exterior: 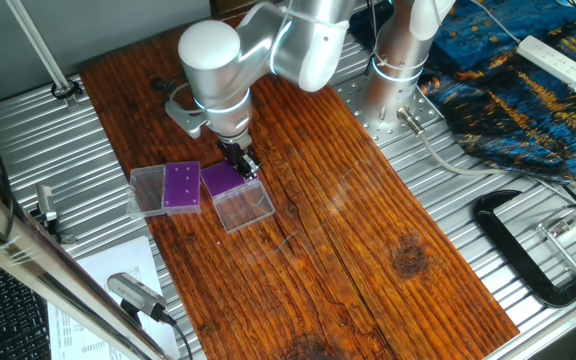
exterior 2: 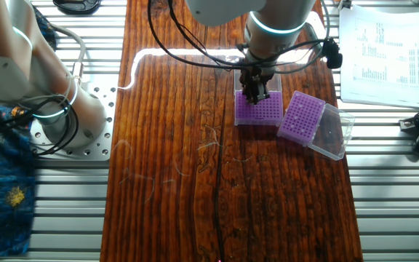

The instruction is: Transfer all small pipette tips from one holder to another

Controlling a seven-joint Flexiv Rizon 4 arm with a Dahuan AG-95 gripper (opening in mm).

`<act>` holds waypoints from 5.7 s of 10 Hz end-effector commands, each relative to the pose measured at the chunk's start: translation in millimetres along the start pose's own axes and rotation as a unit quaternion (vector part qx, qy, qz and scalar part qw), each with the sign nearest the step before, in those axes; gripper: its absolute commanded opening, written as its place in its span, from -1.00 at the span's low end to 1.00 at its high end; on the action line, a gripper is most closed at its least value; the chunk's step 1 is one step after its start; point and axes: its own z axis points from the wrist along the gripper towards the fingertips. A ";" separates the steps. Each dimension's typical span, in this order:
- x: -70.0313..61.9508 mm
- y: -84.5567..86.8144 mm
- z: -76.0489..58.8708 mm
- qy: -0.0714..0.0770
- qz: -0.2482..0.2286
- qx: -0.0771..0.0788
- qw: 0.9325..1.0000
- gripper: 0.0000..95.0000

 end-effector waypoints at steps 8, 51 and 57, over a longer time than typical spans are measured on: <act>-0.8 1.2 -20.5 0.003 0.003 -0.002 1.000 -1.00; -140.4 -61.3 -38.9 -0.034 -0.086 0.017 0.996 -1.00; -145.6 -57.3 -37.4 -0.031 -0.085 0.018 0.996 -1.00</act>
